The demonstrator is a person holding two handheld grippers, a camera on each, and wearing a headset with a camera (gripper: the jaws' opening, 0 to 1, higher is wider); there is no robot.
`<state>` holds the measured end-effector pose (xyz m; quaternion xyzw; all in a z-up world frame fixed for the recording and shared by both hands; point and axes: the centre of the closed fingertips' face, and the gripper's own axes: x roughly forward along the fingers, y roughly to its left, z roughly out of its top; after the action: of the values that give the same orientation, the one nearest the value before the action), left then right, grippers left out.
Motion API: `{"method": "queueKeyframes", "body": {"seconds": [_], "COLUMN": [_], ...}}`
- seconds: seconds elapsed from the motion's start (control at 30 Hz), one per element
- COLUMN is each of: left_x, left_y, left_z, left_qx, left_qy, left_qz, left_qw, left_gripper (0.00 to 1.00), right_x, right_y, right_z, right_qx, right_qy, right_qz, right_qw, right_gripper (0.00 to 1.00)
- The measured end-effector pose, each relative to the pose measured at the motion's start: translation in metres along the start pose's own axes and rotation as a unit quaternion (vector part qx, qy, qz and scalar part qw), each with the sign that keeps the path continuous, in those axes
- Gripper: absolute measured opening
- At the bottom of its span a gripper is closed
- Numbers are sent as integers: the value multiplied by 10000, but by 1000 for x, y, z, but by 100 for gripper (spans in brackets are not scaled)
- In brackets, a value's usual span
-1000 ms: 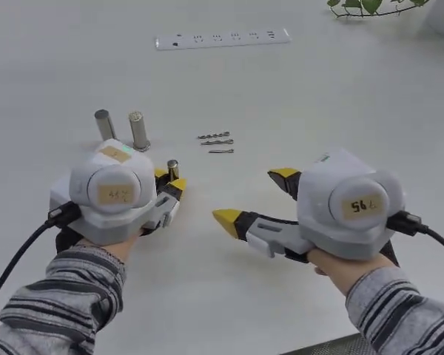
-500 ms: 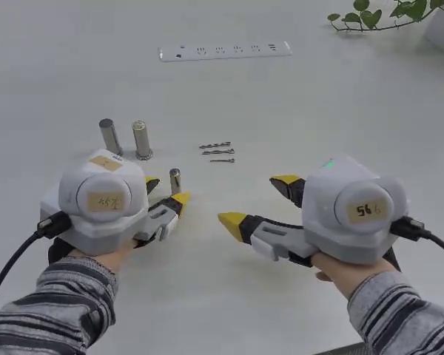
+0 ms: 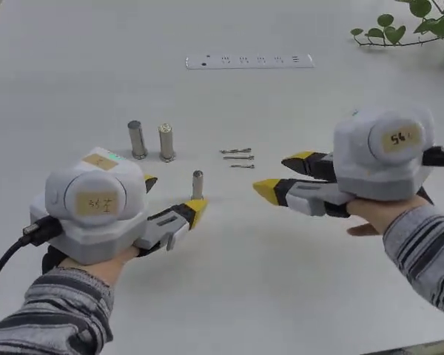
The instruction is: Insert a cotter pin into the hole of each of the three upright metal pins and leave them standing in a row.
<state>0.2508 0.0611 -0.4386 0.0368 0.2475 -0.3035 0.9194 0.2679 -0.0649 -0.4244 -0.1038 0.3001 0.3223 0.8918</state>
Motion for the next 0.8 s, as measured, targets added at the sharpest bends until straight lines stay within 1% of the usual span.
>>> {"method": "queueKeyframes", "body": {"seconds": [0.03,0.07,0.1,0.17,0.2,0.27,0.37,0.47,0.57,0.6,0.67,0.73,0.8], "left_x": [-3,-5,-7,-10,-11,-14,-18,-22,-25,-26,-27,-28,-29], "left_y": [1,1,2,4,4,5,9,10,8,7,5,5,6], "left_z": [0,0,-1,-2,-2,1,5,6,6,5,3,1,0], "left_qx": [-25,-24,29,115,119,141,210,198,153,142,129,145,231], "left_qy": [-3,-11,-26,-26,-33,-97,-132,-131,-152,-143,-130,-104,-83], "left_qz": [10,26,65,122,123,120,165,159,138,122,100,128,157], "left_qw": [10000,10000,10000,9999,9998,9998,9996,9996,9997,9997,9998,9998,9996], "left_gripper": [48,48,49,51,52,54,58,60,63,64,66,65,65], "right_x": [2,4,10,15,17,24,32,41,48,51,55,60,64], "right_y": [-2,-4,-11,-13,-14,-16,-14,-11,-9,-10,-11,-12,-14], "right_z": [1,1,1,1,2,6,5,3,2,-2,-8,-10,-13], "right_qx": [-121,-160,-232,-396,-391,-458,-514,-559,-663,-751,-885,-946,-1003], "right_qy": [121,248,389,590,586,672,890,1115,1201,1356,1571,1663,1716], "right_qz": [96,154,185,332,325,448,649,826,900,933,961,973,999], "right_qw": [9998,9994,9988,9969,9970,9957,9926,9887,9865,9835,9789,9767,9749], "right_gripper": [31,31,29,28,28,27,25,24,22,21,20,20,18]}}
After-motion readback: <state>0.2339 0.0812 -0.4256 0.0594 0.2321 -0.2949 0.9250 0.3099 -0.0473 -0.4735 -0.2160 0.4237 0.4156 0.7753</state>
